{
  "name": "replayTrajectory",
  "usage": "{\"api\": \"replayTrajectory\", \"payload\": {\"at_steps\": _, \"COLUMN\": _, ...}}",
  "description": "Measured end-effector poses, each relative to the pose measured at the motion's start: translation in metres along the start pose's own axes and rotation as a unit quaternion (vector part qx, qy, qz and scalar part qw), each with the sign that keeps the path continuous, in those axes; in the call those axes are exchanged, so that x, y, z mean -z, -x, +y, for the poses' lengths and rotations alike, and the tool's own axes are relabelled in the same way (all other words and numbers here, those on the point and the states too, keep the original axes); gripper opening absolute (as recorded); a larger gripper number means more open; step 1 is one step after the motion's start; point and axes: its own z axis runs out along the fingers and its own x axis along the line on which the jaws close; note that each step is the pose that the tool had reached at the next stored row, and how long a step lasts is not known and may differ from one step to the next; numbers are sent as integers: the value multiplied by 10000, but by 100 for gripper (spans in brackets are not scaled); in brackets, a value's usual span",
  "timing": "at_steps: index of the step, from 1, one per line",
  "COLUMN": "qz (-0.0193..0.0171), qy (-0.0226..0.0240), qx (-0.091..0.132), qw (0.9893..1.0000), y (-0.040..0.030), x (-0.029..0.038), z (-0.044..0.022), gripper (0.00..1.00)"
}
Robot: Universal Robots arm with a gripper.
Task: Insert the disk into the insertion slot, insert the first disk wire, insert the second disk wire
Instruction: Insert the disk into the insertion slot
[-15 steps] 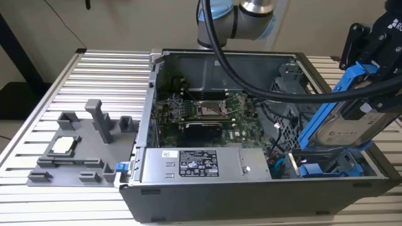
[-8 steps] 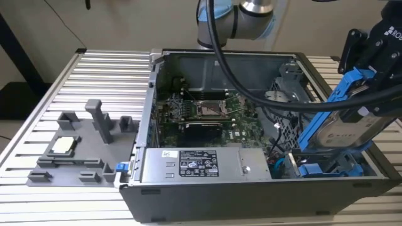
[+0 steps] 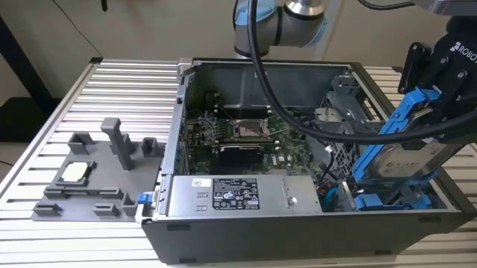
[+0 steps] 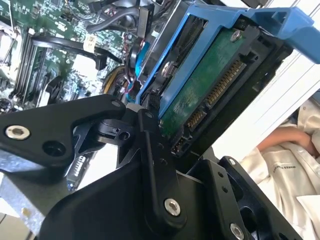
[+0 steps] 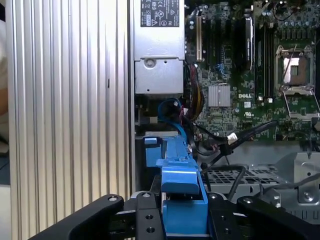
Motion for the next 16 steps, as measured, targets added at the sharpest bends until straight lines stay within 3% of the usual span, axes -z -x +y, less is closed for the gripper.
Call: {"api": "replayTrajectory", "payload": {"at_steps": 16, "qz": 0, "qy": 0, "qx": 0, "qw": 10000, "y": 6, "x": -180, "z": -22, "gripper": 33}}
